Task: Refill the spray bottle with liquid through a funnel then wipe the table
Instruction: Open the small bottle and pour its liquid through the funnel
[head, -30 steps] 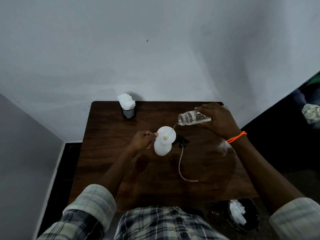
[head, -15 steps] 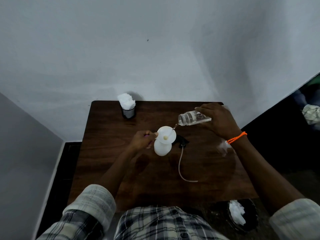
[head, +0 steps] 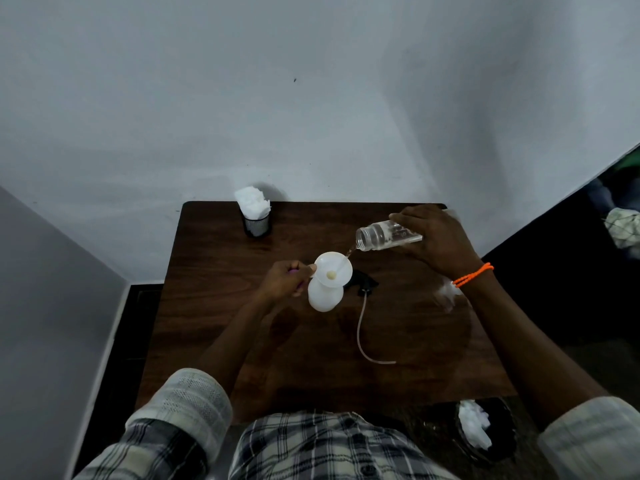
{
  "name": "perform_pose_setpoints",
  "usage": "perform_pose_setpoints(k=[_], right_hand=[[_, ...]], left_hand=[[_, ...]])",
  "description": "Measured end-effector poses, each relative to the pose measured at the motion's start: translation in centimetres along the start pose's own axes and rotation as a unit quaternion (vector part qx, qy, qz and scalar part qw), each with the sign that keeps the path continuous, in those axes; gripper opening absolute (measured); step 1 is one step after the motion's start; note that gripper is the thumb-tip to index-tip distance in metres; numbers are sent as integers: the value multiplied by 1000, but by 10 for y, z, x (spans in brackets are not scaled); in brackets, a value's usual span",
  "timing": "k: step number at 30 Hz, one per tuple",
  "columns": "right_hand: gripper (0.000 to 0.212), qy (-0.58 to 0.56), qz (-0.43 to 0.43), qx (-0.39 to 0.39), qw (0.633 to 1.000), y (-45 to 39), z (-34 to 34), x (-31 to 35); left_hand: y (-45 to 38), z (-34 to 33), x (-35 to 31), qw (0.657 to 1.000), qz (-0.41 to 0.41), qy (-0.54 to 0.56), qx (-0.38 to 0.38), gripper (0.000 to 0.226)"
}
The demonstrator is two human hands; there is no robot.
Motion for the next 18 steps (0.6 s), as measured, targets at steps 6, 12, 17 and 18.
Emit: perform_pose_setpoints(k=[6, 12, 17, 18], right_hand=[[57, 2, -1, -7, 1000, -1, 0, -1], [57, -2, 3, -12, 1000, -1, 2, -1], [56, 1, 3, -18, 1000, -1, 5, 0], [56, 2, 2, -21, 1000, -1, 6, 1]], left_hand=[[-2, 1, 1, 1000, 2, -7, 1, 33], [-2, 1, 1, 1000, 0, -16, 4, 34], [1, 0, -1, 1000, -3, -18, 4, 35], [2, 0, -2, 1000, -3, -20, 4, 35]])
Point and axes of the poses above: each hand's wrist, its own y-axis away from the middle knuckle, its own z-axis out of the back of the hand, x = y × z, the point moved 10 cm from there along -y, towards the middle knuckle, and after that the axes turned 15 degrees about y, right-handed, at the moved point
